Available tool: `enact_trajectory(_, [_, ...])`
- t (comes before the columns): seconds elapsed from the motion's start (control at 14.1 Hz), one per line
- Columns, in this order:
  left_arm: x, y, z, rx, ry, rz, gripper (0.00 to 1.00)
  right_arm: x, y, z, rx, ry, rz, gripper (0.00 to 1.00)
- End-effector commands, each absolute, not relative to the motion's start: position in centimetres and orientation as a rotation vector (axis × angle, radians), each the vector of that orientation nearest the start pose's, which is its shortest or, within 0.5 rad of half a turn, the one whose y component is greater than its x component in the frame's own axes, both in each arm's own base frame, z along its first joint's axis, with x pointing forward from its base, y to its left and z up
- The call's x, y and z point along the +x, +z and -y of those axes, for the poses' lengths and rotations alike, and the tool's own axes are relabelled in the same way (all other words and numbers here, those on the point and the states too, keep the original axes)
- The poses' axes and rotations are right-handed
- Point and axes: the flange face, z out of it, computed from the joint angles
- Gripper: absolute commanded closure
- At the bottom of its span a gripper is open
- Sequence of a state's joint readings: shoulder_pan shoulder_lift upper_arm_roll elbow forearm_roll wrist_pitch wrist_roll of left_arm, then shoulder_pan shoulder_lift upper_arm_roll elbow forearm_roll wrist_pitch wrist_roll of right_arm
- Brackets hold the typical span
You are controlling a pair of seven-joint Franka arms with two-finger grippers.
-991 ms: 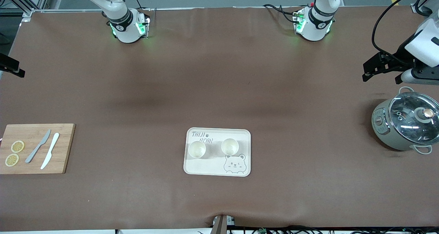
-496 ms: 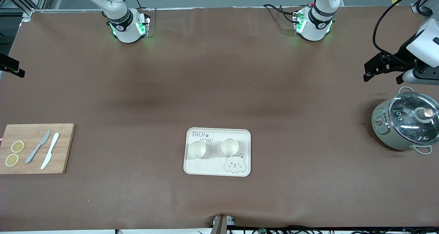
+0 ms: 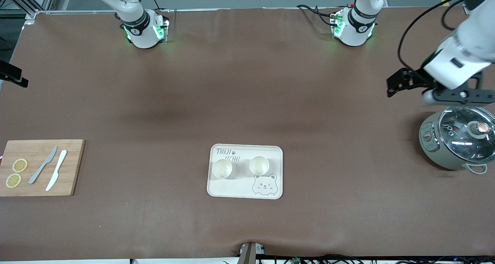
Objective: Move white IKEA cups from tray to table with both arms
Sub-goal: 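Move the left gripper toward the white cups on the tray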
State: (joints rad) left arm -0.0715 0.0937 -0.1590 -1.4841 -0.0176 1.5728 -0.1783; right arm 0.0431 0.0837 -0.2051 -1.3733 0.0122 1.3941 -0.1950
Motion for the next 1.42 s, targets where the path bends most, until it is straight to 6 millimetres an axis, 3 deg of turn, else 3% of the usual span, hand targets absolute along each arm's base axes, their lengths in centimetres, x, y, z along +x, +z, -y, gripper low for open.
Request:
enact_trajectory(0.0, [57.5,60.9,16.5,-3.18,0.021,-0.049,0.0,55.0,65.7,8.1,-3.155,0.102,0.038,0.0])
enact_trajectory(0.71, [60.4,54.5,28.9,-3.184,0.018,-0.057,0.0,54.8,65.6,8.2,-3.153,0.121,0.033,0.0])
enact_trajectory(0.99, [61.5,51.6,32.6,-3.202,-0.001,-0.081,0.0,54.9,65.4,8.2,-3.153,0.126,0.033,0.0])
enact_trajectory(1.35, [61.7,44.5,37.9,-3.152,-0.021,-0.148,0.0,55.0,65.4,8.1,-3.153,0.126,0.033,0.0])
